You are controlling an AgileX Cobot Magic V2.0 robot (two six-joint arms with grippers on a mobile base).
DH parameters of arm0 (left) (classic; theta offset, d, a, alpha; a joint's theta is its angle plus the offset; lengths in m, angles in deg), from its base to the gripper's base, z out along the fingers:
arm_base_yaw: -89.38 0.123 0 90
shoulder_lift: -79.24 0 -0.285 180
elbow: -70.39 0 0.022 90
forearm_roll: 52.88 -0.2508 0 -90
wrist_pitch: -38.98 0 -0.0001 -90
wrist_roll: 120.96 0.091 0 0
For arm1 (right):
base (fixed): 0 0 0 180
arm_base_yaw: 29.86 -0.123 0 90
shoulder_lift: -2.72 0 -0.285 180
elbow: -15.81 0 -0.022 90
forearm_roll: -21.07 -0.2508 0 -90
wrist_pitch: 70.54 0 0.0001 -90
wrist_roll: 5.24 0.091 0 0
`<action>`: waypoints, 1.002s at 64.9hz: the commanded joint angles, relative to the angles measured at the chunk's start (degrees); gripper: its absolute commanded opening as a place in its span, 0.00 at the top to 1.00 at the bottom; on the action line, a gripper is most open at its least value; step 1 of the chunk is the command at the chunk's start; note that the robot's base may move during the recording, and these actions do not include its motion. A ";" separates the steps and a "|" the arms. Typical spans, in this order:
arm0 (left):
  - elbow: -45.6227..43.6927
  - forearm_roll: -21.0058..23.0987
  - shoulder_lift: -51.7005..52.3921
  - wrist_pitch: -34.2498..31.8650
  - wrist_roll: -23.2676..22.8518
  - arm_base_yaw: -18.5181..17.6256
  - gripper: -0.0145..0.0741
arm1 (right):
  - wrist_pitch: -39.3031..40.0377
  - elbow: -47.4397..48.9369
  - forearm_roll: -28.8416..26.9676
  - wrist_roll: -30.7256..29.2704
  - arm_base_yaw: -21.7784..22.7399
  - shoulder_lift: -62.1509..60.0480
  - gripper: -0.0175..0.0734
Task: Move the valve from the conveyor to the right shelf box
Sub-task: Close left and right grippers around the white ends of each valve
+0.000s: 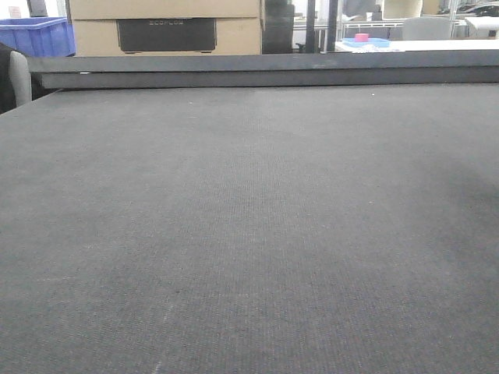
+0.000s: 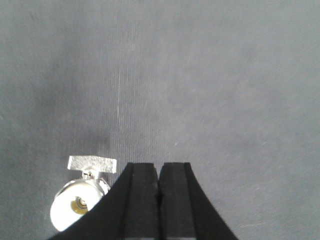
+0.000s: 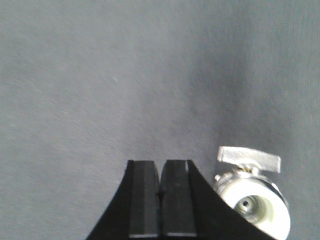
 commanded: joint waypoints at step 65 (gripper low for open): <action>-0.52 0.30 -1.55 -0.14 -0.37 0.05 0.96 | -3.31 -4.20 14.49 7.63 0.28 10.74 0.19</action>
